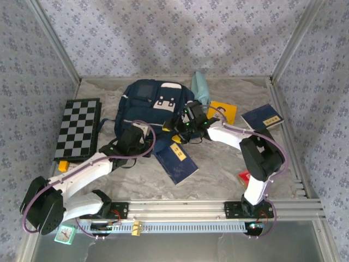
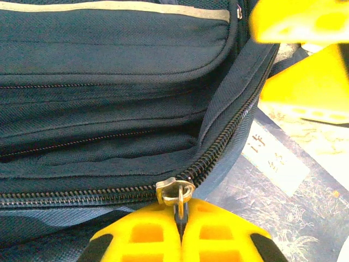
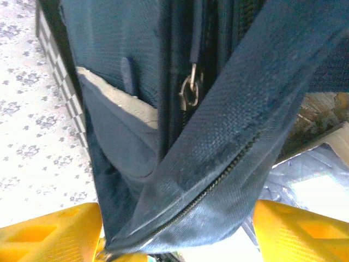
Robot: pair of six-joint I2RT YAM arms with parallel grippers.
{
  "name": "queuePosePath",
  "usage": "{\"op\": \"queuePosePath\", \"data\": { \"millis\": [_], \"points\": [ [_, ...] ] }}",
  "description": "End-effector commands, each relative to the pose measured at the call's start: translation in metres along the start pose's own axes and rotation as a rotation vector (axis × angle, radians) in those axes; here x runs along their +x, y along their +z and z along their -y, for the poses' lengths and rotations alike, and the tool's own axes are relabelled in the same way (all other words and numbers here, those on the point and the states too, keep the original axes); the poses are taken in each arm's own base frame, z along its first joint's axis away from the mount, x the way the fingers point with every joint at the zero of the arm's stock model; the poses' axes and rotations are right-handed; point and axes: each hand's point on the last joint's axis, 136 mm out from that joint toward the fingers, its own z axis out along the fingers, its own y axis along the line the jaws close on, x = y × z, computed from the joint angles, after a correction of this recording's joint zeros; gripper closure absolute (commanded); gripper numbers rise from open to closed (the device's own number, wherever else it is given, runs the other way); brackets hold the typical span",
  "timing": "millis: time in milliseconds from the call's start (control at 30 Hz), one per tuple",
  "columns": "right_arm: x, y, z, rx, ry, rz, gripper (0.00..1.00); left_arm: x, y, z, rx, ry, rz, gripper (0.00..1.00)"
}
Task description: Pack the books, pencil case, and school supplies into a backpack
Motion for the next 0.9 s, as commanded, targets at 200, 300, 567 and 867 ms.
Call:
{"op": "queuePosePath", "data": {
  "millis": [200, 300, 567, 867],
  "points": [
    [-0.038, 0.034, -0.023, 0.058, -0.065, 0.099, 0.54, -0.027, -0.017, 0.035, 0.138, 0.045, 0.048, 1.00],
    [-0.040, 0.039, -0.035, 0.050, -0.128, 0.083, 0.67, -0.020, -0.021, 0.053, 0.214, 0.096, 0.036, 1.00],
    [-0.068, 0.009, -0.030, 0.116, -0.233, 0.096, 0.98, -0.028, -0.001, 0.053, 0.159, 0.048, 0.042, 1.00],
    [-0.105, -0.021, -0.033, 0.067, -0.296, 0.042, 1.00, -0.016, 0.003, 0.024, 0.062, -0.008, 0.030, 1.00]
  ]
}}
